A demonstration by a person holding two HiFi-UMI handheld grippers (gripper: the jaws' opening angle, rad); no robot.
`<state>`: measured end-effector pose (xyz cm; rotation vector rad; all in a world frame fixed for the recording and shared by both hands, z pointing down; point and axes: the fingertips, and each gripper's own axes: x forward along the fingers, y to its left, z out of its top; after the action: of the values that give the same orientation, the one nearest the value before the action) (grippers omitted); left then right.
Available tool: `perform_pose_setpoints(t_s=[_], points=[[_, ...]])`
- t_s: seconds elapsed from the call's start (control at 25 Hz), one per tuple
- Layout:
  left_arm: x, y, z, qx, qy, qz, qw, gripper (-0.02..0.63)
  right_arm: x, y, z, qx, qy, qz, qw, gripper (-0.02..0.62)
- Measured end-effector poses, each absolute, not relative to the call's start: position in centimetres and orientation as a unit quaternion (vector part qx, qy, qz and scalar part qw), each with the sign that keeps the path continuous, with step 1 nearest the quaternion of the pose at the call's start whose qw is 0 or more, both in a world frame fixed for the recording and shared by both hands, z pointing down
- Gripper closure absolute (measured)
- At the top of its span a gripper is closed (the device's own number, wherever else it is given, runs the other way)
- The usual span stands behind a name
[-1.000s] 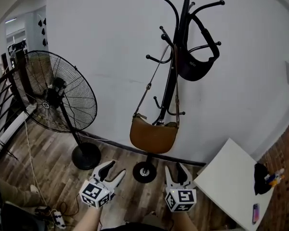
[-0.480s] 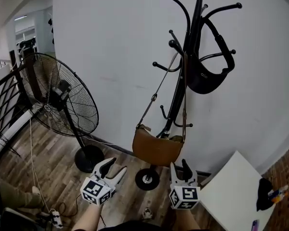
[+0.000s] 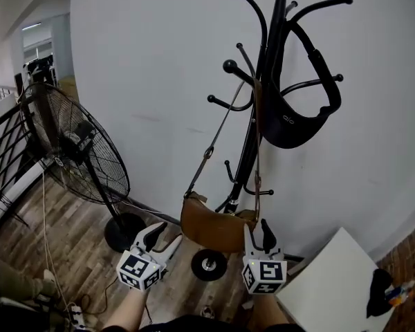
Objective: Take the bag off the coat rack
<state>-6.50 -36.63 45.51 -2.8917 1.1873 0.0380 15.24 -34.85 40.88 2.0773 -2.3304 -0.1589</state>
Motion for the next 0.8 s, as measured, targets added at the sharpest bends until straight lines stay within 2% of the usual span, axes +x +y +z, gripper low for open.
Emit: perform_pose_setpoints(t_s=[0.56,0.8], points=[[-3.1,-43.4,42.7,-0.912,0.402,-0.009,0.083,0.407,16.6,-40.7,38.0,0.637,-0.763,-0.111,0.003,0.443],[-1.5,-46.2,40.5,-0.899,0.422,-0.017,0.12,0.407,16.9,-41.8,37.8,0.618,-0.775,-0.126,0.014,0.476]])
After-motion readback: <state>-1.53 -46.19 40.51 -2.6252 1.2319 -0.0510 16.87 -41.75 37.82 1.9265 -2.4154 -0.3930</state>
